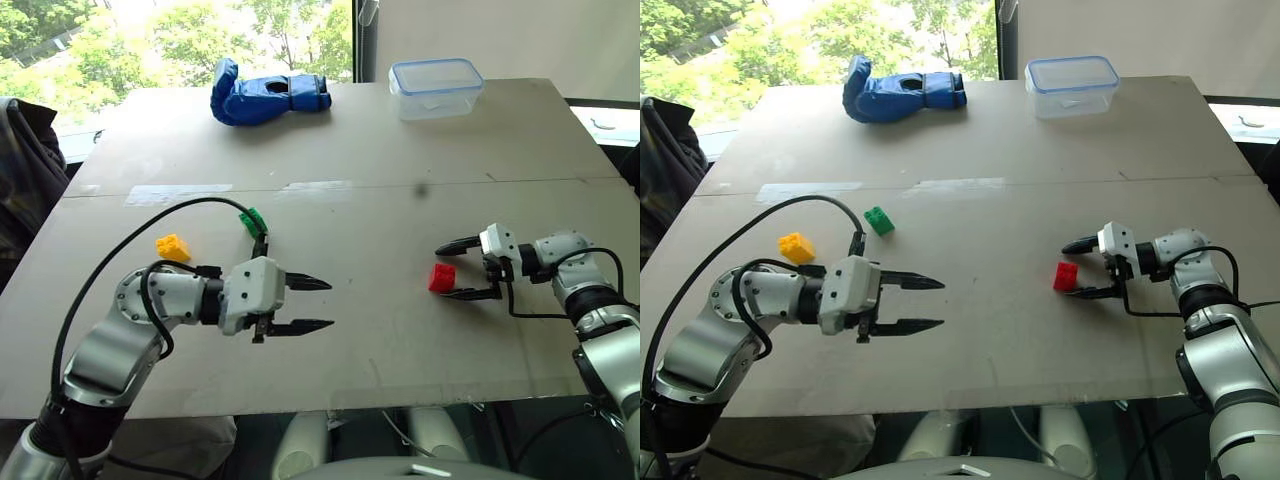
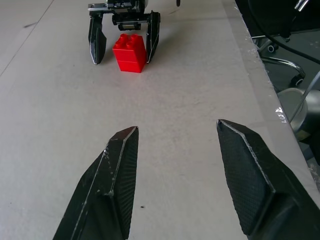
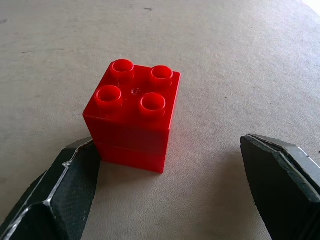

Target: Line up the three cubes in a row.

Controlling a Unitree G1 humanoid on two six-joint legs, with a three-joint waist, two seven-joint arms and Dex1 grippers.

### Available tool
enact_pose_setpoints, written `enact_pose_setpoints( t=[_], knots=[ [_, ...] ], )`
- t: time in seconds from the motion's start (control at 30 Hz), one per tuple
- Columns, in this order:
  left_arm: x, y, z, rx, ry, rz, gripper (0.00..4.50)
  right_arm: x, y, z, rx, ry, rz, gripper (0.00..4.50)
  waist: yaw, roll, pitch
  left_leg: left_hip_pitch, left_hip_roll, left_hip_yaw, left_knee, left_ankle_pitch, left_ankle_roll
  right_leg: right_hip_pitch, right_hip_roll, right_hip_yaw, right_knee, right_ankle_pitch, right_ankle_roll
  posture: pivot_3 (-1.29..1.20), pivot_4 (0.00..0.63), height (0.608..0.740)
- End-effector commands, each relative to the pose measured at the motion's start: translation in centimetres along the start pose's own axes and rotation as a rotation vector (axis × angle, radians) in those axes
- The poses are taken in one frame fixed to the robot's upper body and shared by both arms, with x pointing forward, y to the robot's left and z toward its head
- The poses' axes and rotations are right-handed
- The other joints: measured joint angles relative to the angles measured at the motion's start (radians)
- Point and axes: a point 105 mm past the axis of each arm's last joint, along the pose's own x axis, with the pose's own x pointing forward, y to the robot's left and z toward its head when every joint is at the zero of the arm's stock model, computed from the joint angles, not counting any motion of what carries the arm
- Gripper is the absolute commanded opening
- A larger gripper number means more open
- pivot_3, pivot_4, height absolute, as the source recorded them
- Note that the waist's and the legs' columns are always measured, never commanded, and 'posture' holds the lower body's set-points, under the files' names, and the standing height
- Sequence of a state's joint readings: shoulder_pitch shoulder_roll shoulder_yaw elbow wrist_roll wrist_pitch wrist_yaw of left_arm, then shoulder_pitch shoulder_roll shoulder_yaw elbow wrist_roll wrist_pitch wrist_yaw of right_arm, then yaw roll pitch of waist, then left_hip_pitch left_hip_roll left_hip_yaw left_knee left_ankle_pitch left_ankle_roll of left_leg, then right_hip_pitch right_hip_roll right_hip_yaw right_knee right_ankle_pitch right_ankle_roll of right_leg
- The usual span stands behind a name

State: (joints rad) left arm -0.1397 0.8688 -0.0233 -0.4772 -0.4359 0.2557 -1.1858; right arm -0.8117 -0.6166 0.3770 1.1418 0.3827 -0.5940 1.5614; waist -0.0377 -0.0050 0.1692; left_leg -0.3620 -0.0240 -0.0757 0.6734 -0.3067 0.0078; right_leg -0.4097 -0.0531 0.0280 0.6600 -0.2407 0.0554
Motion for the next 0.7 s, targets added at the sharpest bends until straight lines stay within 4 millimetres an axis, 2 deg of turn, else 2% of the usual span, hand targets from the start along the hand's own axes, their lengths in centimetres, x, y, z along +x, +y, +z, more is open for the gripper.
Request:
enact_pose_setpoints(
  t=[0.03,0.7],
  knots=[
    [0.07,0.04,0.5,0.014,-0.015,-0.011,2.52,-0.95,0.48,-0.36,0.004,0.026,0.03,4.47,0.0,0.0,0.0,0.0,0.0,0.0,0.0,0.0,0.0,0.0,0.0,0.0,0.0,0.0,0.0,0.0,0.15,0.74],
    [0.11,0.36,0.48,0.018,-0.015,-0.013,2.52,-1.7,-0.31,-0.3,-0.002,0.062,-0.002,4.47,0.0,0.0,0.0,0.0,0.0,0.0,0.0,0.0,0.0,0.0,0.0,0.0,0.0,0.0,0.0,0.0,0.15,0.74]
  ],
)
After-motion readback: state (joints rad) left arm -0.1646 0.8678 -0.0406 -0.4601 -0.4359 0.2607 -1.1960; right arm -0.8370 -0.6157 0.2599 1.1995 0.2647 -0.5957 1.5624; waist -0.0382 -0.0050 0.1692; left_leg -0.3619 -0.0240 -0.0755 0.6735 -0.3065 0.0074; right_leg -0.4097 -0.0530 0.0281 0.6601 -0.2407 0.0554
